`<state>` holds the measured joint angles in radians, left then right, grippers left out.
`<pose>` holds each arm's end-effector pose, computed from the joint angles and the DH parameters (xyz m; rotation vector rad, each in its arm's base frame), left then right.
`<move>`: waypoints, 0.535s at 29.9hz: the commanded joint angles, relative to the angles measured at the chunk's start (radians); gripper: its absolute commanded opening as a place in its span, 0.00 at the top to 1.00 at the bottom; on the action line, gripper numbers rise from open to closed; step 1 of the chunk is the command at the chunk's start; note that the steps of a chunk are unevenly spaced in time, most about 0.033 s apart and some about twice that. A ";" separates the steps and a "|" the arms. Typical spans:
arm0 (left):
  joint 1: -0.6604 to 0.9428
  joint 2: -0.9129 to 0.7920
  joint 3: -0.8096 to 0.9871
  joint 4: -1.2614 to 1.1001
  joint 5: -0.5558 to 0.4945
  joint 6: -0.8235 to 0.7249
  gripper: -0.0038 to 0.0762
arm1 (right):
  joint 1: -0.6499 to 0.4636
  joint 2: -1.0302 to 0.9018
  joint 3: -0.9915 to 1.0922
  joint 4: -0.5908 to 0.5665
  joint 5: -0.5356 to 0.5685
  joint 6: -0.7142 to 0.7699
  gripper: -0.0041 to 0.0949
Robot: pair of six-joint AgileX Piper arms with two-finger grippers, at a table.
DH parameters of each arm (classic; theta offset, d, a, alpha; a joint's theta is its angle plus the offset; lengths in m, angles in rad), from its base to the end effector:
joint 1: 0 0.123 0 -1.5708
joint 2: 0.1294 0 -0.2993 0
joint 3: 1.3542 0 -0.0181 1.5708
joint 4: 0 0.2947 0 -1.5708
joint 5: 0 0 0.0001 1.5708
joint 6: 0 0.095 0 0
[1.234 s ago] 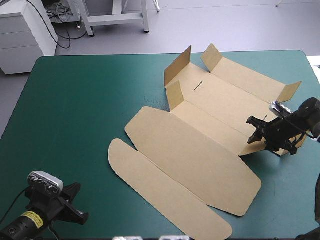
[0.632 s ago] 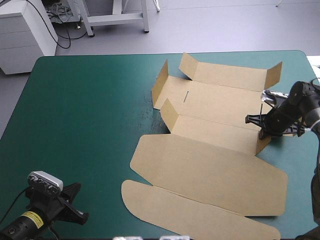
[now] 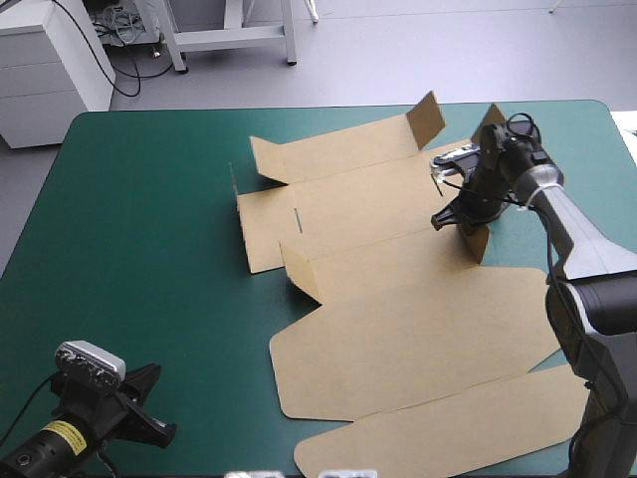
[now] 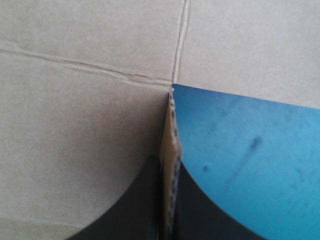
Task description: Fold the box
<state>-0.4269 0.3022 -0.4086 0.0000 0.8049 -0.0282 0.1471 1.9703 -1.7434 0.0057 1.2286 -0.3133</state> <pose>0.0834 -0.0379 0.2681 0.4344 2.1503 -0.2575 0.4593 0.0686 0.2652 -0.6687 2.8622 -0.0166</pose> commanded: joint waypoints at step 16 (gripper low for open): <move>-0.005 0.010 -0.030 0.000 -0.066 -0.001 0.96 | 0.258 0.141 -0.371 -0.051 0.023 -0.519 0.98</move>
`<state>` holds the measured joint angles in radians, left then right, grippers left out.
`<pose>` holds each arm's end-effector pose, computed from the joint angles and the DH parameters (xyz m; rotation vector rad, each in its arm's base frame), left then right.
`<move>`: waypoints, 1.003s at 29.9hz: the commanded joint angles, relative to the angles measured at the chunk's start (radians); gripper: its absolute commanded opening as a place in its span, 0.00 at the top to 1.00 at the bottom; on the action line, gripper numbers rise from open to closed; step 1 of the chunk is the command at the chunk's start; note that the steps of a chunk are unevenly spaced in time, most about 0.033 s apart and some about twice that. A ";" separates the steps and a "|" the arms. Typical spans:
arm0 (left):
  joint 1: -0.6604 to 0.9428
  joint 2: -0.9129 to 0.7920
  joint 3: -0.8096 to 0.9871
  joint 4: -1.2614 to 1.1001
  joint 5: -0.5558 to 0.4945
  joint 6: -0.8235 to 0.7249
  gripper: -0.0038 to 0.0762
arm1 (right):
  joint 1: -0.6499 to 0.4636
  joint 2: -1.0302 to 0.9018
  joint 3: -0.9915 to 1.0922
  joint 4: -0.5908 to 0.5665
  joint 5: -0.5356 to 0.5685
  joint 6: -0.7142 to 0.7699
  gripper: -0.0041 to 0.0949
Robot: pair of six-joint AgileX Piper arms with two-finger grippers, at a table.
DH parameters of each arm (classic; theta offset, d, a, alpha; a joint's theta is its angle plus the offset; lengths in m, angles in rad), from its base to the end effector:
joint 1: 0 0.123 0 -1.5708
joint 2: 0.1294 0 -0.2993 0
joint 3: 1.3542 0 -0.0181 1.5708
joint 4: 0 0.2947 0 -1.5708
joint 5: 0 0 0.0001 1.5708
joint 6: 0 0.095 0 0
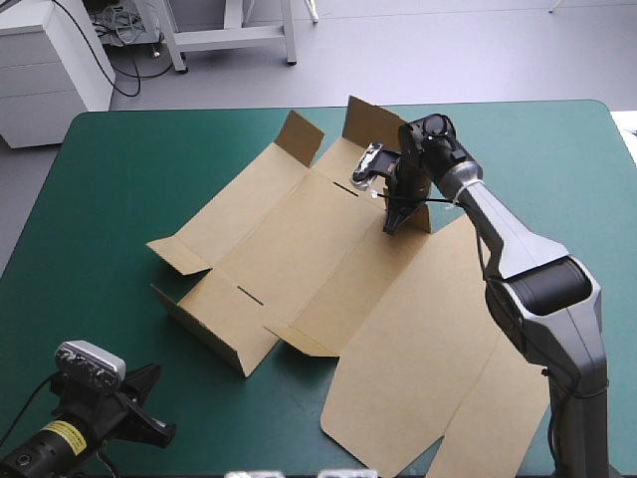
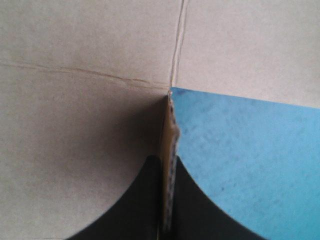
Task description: Fold the box
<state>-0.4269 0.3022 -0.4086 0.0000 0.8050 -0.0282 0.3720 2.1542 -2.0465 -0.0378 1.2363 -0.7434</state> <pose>0.0834 -0.0379 0.2681 0.4345 2.1504 -0.2575 0.4857 0.1858 0.2712 -1.5095 2.4019 -0.1354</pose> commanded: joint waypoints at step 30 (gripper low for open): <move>-0.005 0.010 -0.030 -0.007 -0.068 -0.007 0.96 | 0.220 0.052 -0.131 -0.049 -0.111 -0.325 0.96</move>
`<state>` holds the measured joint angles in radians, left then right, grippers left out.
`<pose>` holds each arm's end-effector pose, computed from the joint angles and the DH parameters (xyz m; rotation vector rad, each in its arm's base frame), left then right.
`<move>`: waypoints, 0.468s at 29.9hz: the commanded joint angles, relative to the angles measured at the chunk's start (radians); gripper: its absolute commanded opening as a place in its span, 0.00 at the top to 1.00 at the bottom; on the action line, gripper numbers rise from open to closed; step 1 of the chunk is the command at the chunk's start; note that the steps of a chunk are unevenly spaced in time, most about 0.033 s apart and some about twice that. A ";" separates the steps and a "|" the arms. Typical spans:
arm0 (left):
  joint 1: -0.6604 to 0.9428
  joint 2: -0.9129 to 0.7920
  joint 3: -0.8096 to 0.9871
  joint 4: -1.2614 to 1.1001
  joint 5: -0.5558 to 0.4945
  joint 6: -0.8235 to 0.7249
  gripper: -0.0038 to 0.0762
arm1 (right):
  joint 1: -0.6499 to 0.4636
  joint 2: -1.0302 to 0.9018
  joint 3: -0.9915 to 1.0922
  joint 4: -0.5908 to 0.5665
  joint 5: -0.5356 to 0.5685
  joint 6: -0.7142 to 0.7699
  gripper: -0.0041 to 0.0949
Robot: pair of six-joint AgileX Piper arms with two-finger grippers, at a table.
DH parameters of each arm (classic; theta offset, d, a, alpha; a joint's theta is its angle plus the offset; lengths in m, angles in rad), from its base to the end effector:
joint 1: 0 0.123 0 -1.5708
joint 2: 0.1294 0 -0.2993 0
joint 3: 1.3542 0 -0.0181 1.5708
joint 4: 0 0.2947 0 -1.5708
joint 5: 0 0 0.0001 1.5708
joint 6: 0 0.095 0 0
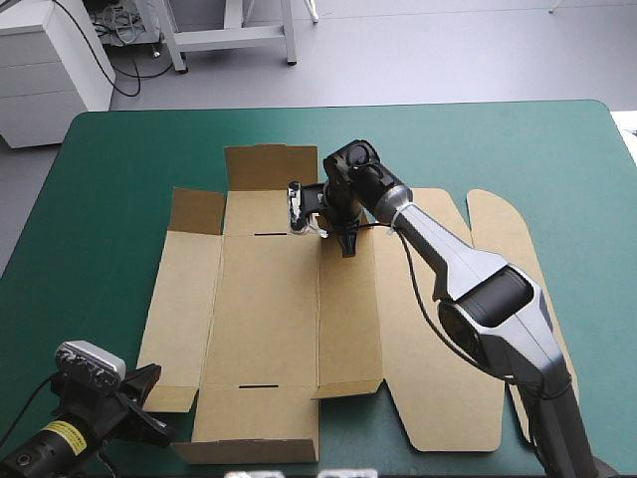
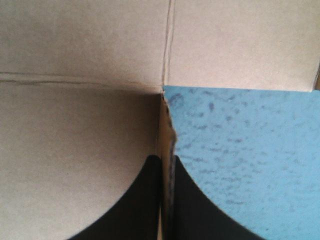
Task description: Fold the box
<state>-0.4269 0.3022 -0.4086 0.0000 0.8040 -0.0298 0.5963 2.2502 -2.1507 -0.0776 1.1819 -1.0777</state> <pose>0.0834 -0.0379 0.2681 0.4326 2.1499 -0.2586 0.4558 0.3011 0.2560 -2.0829 1.8488 -0.2313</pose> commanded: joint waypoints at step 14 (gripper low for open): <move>-0.005 0.010 -0.030 -0.007 -0.067 -0.006 0.96 | -0.005 -0.044 -0.026 -0.059 -0.156 0.088 0.45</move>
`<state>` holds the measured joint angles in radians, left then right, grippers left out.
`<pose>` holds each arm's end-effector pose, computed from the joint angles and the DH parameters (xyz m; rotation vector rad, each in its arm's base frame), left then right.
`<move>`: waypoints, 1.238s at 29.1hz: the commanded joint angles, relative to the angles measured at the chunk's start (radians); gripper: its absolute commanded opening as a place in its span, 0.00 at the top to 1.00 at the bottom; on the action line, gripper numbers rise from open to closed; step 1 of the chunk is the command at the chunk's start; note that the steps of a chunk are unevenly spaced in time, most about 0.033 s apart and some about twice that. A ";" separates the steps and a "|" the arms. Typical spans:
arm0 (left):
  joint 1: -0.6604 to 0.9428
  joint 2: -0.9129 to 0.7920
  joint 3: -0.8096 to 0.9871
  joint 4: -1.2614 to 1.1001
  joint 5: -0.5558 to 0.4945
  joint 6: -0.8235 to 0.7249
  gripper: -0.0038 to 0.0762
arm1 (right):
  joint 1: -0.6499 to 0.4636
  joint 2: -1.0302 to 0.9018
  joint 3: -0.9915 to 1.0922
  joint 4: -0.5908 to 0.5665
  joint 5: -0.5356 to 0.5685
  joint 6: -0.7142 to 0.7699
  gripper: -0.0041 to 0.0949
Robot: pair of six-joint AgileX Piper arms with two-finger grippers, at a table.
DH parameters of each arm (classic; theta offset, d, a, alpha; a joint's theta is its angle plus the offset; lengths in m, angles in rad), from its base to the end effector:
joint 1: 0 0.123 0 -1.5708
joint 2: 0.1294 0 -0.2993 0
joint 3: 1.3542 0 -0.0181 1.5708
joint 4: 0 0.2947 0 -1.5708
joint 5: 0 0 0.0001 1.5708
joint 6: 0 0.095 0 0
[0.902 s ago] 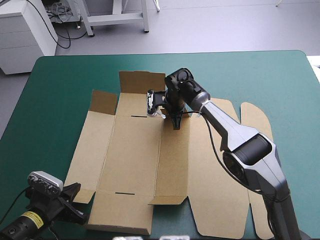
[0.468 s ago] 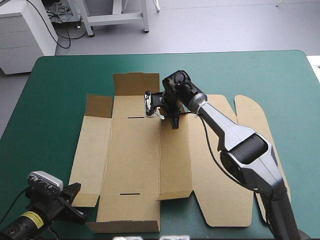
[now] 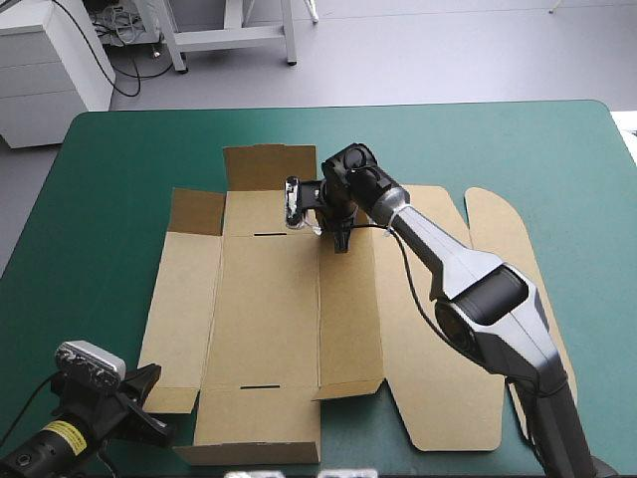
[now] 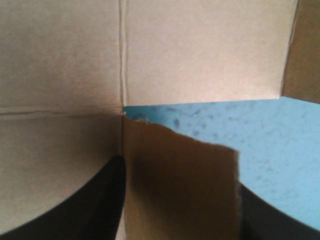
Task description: Fold the box
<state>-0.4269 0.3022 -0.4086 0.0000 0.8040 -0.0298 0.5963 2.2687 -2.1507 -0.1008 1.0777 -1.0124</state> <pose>0.0834 -0.0379 0.2681 0.4326 2.1499 -0.2586 0.4662 0.3062 0.2500 -1.9684 1.8449 -0.2633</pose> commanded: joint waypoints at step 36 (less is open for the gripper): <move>-0.005 0.010 -0.030 -0.007 -0.068 -0.006 0.96 | 0.037 -0.302 -0.285 -0.063 0.175 0.516 0.47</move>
<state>-0.4269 0.3022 -0.4086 0.0000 0.8040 -0.0298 0.6314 2.0941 -2.3980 -0.1899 1.2483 -0.5819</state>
